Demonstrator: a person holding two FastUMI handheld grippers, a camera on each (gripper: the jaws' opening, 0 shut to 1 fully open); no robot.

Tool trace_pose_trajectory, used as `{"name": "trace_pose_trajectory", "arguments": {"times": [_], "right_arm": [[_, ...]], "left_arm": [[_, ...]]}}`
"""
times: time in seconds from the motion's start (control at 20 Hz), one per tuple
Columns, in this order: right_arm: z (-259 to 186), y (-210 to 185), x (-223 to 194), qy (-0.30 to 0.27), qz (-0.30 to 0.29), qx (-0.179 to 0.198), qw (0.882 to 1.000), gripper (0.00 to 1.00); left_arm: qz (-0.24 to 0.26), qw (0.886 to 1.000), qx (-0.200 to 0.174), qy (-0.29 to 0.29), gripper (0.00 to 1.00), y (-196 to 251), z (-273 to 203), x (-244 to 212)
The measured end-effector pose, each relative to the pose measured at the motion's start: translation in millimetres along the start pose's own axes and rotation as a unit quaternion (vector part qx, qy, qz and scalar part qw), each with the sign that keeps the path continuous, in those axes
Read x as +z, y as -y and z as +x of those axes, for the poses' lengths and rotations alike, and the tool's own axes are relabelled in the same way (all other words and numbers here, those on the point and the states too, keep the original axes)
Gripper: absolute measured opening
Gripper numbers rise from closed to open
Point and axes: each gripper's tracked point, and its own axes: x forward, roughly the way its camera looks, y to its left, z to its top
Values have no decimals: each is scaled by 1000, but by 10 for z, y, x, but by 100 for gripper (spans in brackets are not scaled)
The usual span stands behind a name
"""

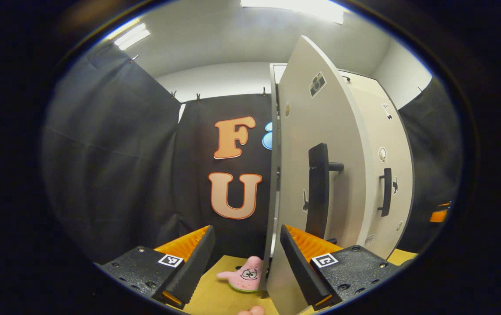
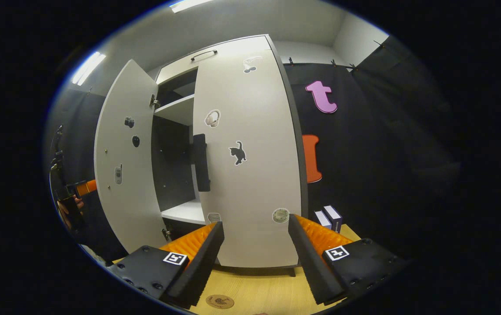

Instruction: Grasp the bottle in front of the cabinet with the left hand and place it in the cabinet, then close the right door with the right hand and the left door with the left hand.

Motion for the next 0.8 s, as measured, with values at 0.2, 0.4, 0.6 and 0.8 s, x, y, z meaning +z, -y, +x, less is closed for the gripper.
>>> {"name": "trace_pose_trajectory", "arguments": {"times": [0.2,0.4,0.6,0.8], "right_arm": [[-99,136,28,2,3,-15,1000,98],[-176,258,96,11,0,-34,999,98],[-250,353,137,19,-7,-49,999,98],[-291,412,145,20,0,-54,998,98]], "left_arm": [[-14,999,-36,6,92,413,64,-34],[-35,997,-70,1,93,781,205,-99],[-11,997,-78,3,91,999,302,-116],[-25,995,-96,-13,94,1265,319,-236]]}}
